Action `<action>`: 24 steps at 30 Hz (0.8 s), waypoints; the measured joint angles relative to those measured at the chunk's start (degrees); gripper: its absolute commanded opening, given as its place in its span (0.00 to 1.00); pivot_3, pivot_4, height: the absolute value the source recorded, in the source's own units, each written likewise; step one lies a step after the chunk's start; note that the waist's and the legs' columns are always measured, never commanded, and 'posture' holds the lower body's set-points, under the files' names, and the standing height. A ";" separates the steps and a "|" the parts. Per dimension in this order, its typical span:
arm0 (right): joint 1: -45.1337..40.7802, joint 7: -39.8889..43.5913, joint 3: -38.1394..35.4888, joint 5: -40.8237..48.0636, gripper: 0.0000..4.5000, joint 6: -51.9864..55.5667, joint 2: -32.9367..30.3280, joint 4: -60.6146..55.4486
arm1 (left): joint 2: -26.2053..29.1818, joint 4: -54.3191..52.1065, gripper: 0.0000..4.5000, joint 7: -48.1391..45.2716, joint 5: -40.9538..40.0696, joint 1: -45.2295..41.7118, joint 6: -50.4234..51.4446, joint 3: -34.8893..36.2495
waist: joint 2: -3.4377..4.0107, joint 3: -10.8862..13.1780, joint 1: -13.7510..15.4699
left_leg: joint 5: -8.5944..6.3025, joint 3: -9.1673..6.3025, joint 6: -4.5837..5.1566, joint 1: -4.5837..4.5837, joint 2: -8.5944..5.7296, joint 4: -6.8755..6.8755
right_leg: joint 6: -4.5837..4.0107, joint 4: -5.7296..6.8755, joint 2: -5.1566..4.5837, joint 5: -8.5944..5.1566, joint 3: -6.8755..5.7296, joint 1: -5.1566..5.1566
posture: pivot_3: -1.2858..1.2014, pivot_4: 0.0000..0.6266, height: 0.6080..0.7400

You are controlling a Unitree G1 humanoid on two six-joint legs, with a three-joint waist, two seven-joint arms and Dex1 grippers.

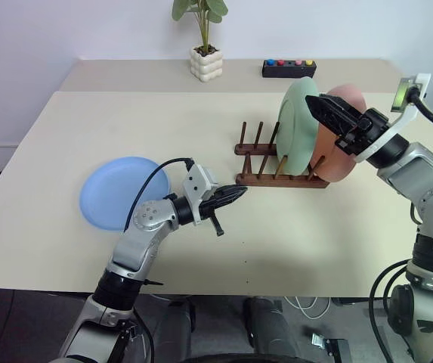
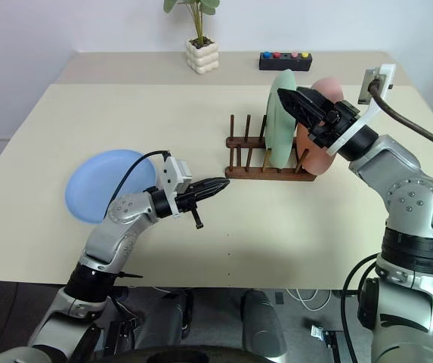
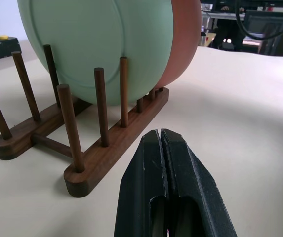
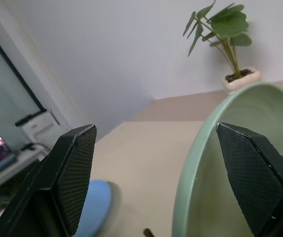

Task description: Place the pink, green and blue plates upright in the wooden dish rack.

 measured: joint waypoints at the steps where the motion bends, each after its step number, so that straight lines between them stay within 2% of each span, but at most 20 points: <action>1: 0.00 0.31 0.00 -0.35 0.87 -0.11 -0.12 -0.06 | 0.00 0.00 0.00 0.00 0.00 0.00 0.00 0.00 | 0.00 0.00 0.00 | 0.00 0.00 0.00 0.00 0.00 0.00 | 0.00 0.00 0.00 0.00 0.00 0.00 | 0.52 0.24 0.92; 9: -0.65 3.87 1.07 -5.26 0.87 -2.09 -1.58 -0.97 | -0.11 0.00 0.00 0.06 0.02 -0.03 0.00 -0.03 | 0.00 0.00 -0.02 | 0.00 0.01 0.00 0.00 0.00 0.00 | 0.00 -0.02 0.00 0.00 0.00 0.00 | 0.52 0.24 0.92; 14: -2.96 8.19 1.16 -7.61 0.87 -5.95 -2.12 -2.38 | 0.02 -0.01 0.00 0.34 0.00 -0.07 -0.03 0.10 | 0.01 0.01 -0.06 | 0.00 0.01 0.00 0.00 0.00 -0.03 | 0.01 -0.02 0.00 0.00 0.00 -0.02 | 0.52 0.24 0.92; 17: -4.41 13.20 3.94 -9.81 0.87 -7.77 -4.89 -6.89 | 1.12 -1.09 0.00 1.98 -0.33 -0.07 0.58 2.05 | 0.01 0.02 -0.22 | 0.00 0.01 0.00 -0.01 0.03 -0.07 | 0.06 -0.01 0.02 0.03 0.00 -0.08 | 0.52 0.24 0.92; 20: -4.97 17.13 7.64 -13.14 0.88 -9.96 -5.92 -9.52 | 2.43 -2.93 0.18 4.59 -2.28 -0.41 2.48 7.17 | 0.00 0.02 -0.22 | 0.00 0.00 0.00 0.00 0.05 -0.05 | 0.13 -0.01 0.04 0.07 -0.01 -0.07 | 0.52 0.24 0.92; 21: -4.92 18.47 9.90 -15.35 0.88 -11.02 -6.17 -9.59 | 3.34 -3.69 0.27 5.69 -2.74 -0.46 3.27 9.22 | 0.00 0.02 -0.20 | 0.00 0.00 0.00 0.00 0.05 -0.04 | 0.11 -0.01 0.03 0.06 0.00 -0.07 | 0.52 0.24 0.92; 24: -4.21 22.39 16.14 -21.86 0.88 -14.94 -6.18 -9.54 | 7.45 -3.80 0.64 11.38 -2.29 -0.41 5.72 16.26 | -0.01 0.03 -0.28 | 0.00 0.01 0.00 -0.01 0.05 -0.06 | 0.09 0.00 0.04 0.04 -0.01 -0.10 | 0.52 0.24 0.92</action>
